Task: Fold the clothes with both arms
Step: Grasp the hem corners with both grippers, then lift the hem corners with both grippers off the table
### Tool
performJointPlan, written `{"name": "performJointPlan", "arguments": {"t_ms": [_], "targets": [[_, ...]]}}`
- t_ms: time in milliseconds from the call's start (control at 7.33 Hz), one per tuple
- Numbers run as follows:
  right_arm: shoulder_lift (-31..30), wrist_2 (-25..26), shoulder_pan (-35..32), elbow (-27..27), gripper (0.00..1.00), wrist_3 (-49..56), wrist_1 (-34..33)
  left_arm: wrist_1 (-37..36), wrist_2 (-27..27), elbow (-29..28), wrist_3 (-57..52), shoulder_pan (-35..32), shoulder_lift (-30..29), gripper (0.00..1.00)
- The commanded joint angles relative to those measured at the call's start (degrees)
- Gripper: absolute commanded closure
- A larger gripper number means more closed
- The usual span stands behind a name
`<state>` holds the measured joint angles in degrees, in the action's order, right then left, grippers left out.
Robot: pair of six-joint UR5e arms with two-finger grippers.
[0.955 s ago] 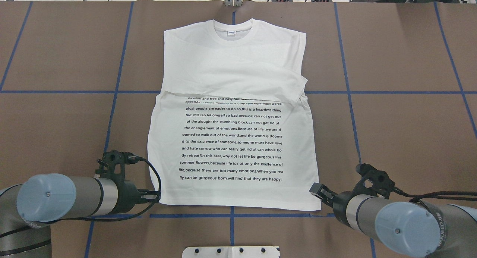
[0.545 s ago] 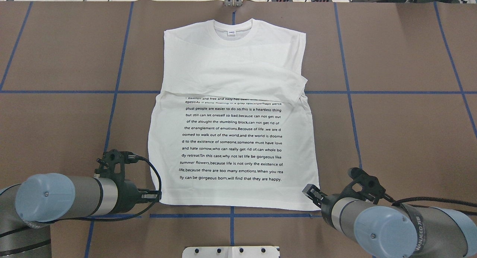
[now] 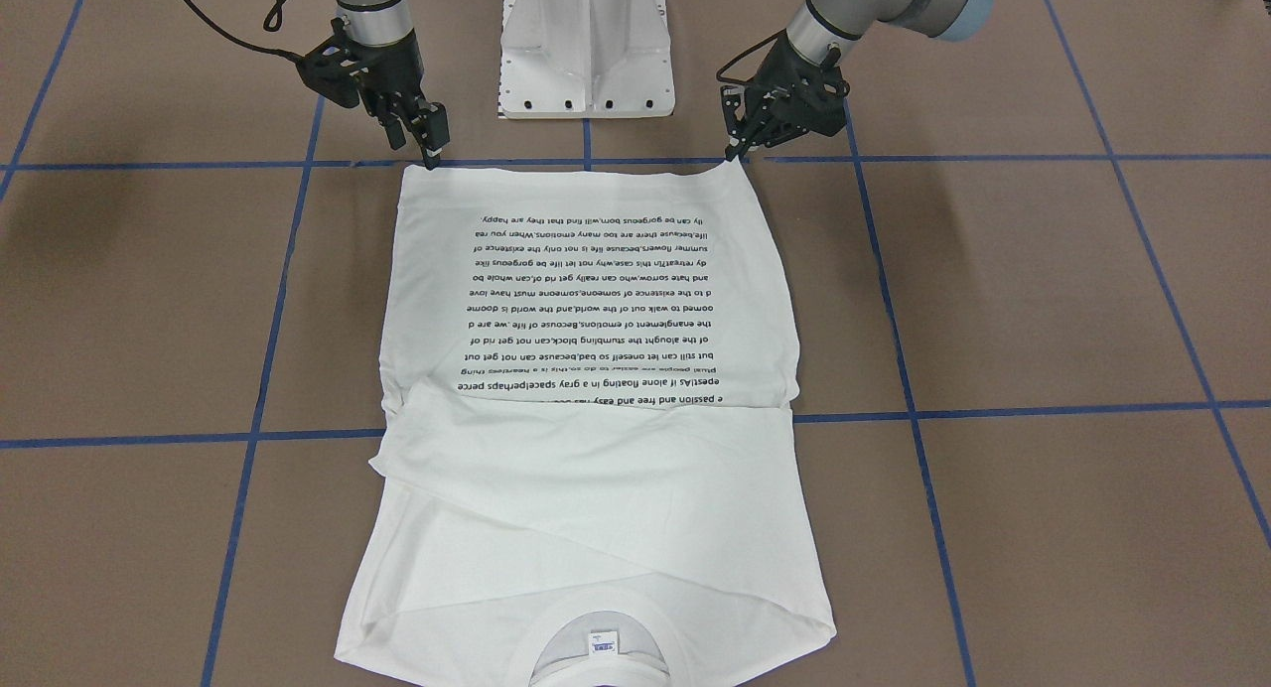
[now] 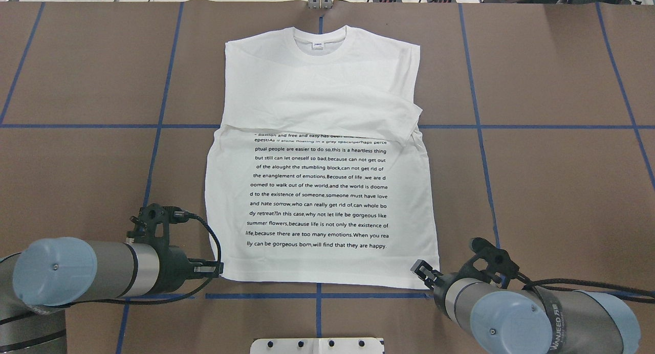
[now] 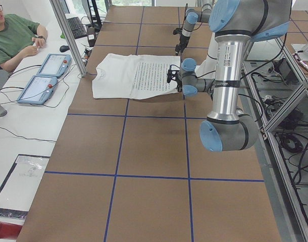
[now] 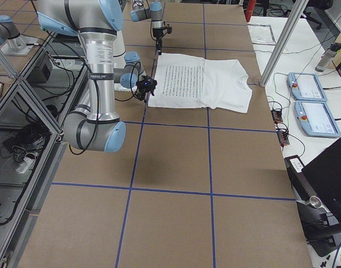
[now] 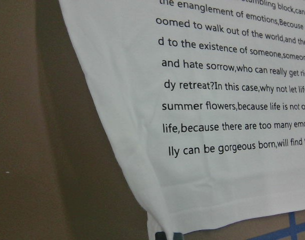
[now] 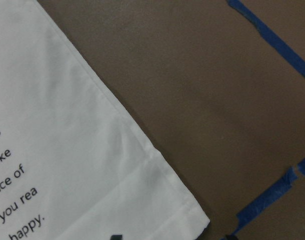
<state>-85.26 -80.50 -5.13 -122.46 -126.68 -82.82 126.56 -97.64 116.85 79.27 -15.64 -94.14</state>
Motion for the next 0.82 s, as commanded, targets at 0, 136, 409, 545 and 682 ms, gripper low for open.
{"name": "performJointPlan", "arguments": {"t_ms": [0,136,409,545,682], "targets": [[0.0,1.3,0.6,2.0,0.3,0.0,0.4,0.0,0.1,0.1,0.4,0.0,0.1,1.0],[0.1,1.4,0.6,2.1,0.34,0.0,0.4,0.0,0.0,0.1,0.6,0.0,0.2,1.0],[0.0,1.5,0.6,1.9,0.59,0.3,0.4,0.0,0.0,0.1,0.6,0.0,0.3,1.0],[-0.1,1.5,0.7,1.9,0.61,0.7,0.1,0.0,0.0,0.1,0.6,0.0,0.3,1.0],[-0.1,1.5,1.1,1.9,0.6,0.8,-0.1,0.0,0.1,0.2,0.6,0.0,0.4,1.0]]}}
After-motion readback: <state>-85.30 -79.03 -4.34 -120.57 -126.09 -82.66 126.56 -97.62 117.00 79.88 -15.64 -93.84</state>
